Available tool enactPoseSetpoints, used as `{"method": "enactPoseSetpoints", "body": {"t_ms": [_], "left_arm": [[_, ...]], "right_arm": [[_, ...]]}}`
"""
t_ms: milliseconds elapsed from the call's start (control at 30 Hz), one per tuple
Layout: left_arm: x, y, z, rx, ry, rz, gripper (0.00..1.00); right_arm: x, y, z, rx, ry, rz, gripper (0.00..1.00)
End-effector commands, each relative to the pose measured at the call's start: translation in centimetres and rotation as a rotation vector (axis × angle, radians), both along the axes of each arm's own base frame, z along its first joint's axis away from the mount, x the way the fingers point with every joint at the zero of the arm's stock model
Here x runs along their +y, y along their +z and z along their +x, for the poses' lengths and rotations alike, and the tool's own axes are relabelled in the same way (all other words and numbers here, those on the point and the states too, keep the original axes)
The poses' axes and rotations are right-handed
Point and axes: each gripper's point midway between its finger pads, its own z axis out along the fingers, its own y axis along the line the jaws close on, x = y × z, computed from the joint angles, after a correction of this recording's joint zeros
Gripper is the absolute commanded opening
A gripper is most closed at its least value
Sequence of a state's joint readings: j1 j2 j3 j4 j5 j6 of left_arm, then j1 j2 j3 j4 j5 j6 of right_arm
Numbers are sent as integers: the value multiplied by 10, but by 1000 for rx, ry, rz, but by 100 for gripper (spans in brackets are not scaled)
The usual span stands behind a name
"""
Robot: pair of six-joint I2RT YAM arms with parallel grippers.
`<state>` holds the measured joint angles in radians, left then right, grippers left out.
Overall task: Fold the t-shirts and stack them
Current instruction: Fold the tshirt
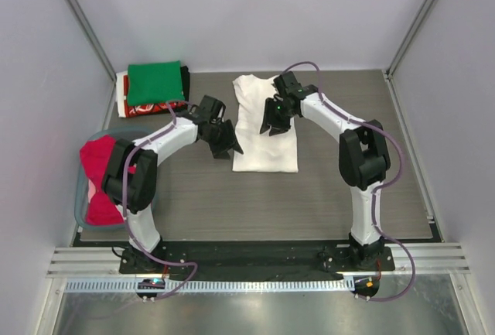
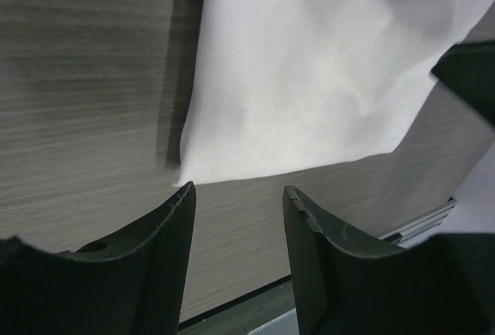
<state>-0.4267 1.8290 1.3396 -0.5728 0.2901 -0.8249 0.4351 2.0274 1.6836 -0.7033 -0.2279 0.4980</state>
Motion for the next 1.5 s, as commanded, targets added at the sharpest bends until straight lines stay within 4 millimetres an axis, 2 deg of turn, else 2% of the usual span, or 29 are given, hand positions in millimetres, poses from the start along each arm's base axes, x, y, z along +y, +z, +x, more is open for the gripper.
{"method": "enactPoseSetpoints", "body": {"t_ms": [0,67,133,267,333,433,467,533,567,600,633,733,800,833,867,900,933,967,1067,1100,1133,1167,1233,1267,1300,1333,1400,1433,1467], "left_arm": [[-6,9,-4,-81,-10,-21,50],[-5,1,-15,-69,-19,-8,50],[-10,-5,-23,-64,-41,-6,50],[-8,-29,-34,-22,-65,20,49],[-5,-40,-41,2,-67,34,48],[1,-54,-51,27,-70,55,47],[3,-56,-52,31,-67,62,47],[7,-65,-59,47,-68,79,46],[8,-67,-62,53,-68,82,45],[7,-69,-65,60,-72,84,44],[8,-71,-70,69,-74,87,44],[6,-67,-79,61,-86,87,44],[8,-66,-86,56,-90,96,44],[7,-60,-87,41,-92,90,44],[8,-59,-88,36,-91,92,44],[9,-57,-90,31,-96,95,46],[9,-55,-90,26,-96,96,47],[11,-49,-89,2,-91,100,49],[17,-38,-84,-53,-68,118,54],[18,-34,-82,-68,-61,118,55],[18,-31,-80,-82,-55,116,59],[16,-25,-76,-108,-51,106,64],[12,-20,-71,-130,-56,93,67],[11,-18,-68,-141,-62,88,68],[7,-14,-61,-154,-67,85,68],[6,-14,-57,-162,-74,92,68],[5,-18,-51,-160,-69,102,68],[2,-15,-46,-172,-68,97,68],[1,-15,-43,-174,-64,97,67]], "right_arm": [[13,4,31,-51,9,53,43],[18,3,38,-59,20,60,42],[19,-13,43,-44,23,43,41],[20,-24,59,-51,27,27,41],[14,-30,65,-44,25,10,41],[3,-35,87,-61,-2,-28,41],[-5,-34,105,-95,-27,-50,41],[-12,-31,123,-136,-52,-79,40],[-11,-13,140,-195,-64,-68,40],[-11,-19,146,-200,-67,-71,40],[-9,-11,151,-223,-62,-63,40],[-4,32,161,-313,-58,-20,40],[-7,47,155,-335,-52,-20,41],[-11,78,152,-387,-59,-11,43],[-16,73,144,-371,-54,-35,45],[-22,78,138,-378,-61,-52,46],[-31,110,130,-430,-80,-64,49],[-39,93,116,-387,-83,-103,50],[-65,96,74,-343,-129,-132,57],[-70,92,63,-323,-134,-135,62],[-80,81,39,-282,-144,-147,68],[-83,74,27,-251,-142,-137,71],[-82,59,4,-193,-141,-80,73],[-83,40,-23,-116,-123,-38,73],[-81,35,-31,-101,-130,-6,73],[-86,10,-52,-37,-128,-8,73],[-85,5,-61,-49,-119,54,72],[-87,-12,-75,-1,-117,67,71],[-92,-17,-77,13,-131,87,70]]}}
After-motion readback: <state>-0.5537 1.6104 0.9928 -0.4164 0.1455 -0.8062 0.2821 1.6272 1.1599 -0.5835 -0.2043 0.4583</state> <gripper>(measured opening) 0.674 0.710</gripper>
